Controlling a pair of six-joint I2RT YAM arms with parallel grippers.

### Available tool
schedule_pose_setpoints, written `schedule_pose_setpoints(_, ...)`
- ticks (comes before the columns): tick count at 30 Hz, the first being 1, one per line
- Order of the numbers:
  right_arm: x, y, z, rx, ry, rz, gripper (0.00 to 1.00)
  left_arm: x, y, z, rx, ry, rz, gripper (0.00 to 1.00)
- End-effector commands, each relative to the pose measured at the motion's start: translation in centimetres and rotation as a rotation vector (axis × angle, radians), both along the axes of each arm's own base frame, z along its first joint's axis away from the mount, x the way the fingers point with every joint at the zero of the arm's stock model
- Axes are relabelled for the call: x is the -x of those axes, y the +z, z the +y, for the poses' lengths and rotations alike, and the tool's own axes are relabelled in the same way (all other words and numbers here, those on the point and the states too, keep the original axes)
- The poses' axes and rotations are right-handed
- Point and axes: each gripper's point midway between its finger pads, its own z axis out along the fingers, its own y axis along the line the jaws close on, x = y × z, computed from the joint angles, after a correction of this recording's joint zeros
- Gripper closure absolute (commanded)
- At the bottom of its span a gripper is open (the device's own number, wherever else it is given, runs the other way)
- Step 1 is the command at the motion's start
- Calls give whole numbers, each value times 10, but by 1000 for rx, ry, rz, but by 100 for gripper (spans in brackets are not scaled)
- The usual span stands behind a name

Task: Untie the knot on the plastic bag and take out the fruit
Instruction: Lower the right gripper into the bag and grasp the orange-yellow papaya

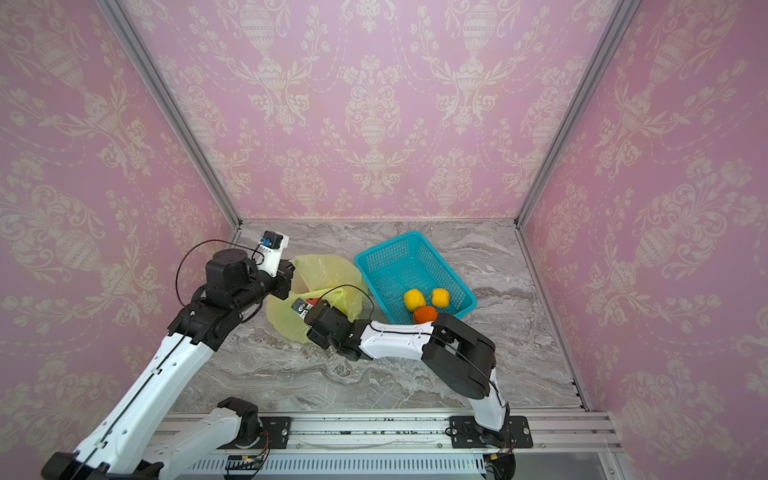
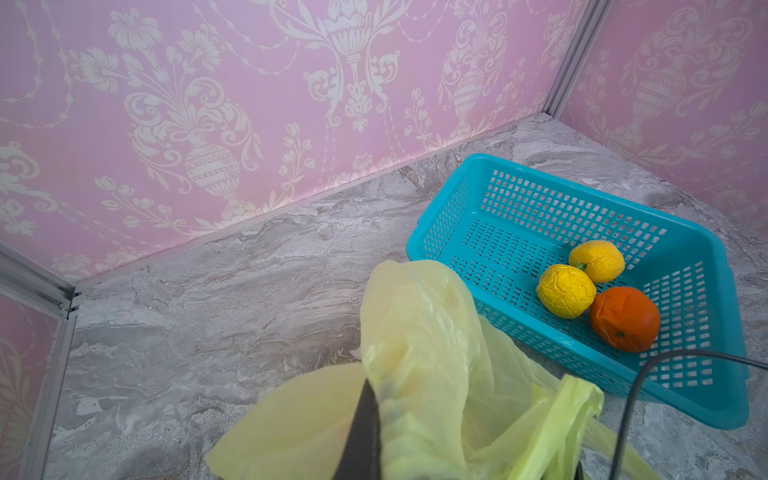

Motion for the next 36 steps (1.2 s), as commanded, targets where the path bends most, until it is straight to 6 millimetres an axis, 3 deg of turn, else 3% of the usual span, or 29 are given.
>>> schedule_pose_setpoints(1,-12,-3,-5,37,-74,-22,34,-1,1,-4,35,-15,6,100)
schedule_pose_setpoints(6,-16,-25,1,72,-48,24,26,-1,1,-3,34,-14,6,100)
schedule_pose_setpoints(11,-16,-51,10,68,1,126,24,-1,1,-3,35,-12,7,100)
schedule_pose_setpoints(14,-17,-63,13,81,11,168,24,-1,1,-3,33,-10,6,100)
schedule_pose_setpoints(18,-16,-68,16,90,25,194,34,-1,1,-2,32,-7,6,100)
schedule_pose_setpoints(22,-11,-56,17,68,46,206,53,-2,1,-1,31,-3,4,100)
schedule_pose_setpoints(26,-5,-33,13,17,54,196,69,-2,0,-1,28,0,6,100)
schedule_pose_setpoints(36,11,32,-13,-125,57,137,77,-3,0,0,25,5,6,100)
